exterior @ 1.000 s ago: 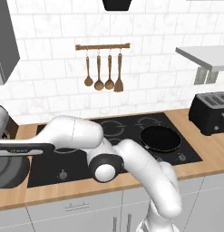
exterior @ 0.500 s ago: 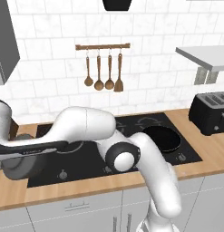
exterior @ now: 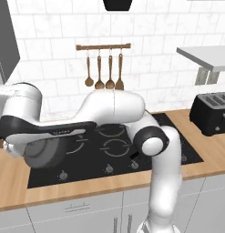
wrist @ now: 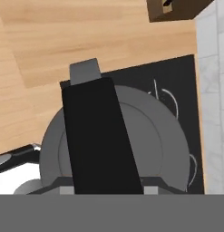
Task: Pick the kettle from the counter and place it on a stove burner. Then turn the burner on.
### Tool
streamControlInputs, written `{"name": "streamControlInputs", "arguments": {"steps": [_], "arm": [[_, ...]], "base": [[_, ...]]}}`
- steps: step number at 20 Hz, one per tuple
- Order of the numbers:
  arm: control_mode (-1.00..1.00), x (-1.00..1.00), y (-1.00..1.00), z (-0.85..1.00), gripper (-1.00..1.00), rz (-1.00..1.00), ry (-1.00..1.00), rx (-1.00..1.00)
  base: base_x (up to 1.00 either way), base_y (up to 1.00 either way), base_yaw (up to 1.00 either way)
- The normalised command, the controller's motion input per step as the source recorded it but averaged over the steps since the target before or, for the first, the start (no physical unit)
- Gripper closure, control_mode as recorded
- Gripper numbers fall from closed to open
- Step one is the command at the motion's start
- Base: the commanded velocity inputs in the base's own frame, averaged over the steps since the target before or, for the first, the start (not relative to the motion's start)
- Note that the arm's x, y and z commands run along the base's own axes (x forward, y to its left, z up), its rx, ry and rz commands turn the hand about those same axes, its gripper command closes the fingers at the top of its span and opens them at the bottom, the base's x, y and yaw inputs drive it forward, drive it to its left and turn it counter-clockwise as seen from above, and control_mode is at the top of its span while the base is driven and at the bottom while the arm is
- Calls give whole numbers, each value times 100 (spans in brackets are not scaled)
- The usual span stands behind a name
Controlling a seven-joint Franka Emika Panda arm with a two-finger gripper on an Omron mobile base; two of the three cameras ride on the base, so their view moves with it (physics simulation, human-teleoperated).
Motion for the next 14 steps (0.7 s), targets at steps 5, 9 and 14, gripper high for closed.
{"name": "streamControlInputs", "arguments": {"steps": [5,9,14], "arm": [[-100,42,-99,0,100,-6,0,20],[-100,48,-82,0,100,-13,2,17],[-100,64,-55,1,100,-17,13,12]], "base": [[0,0,0],[0,0,0],[0,0,0]]}}
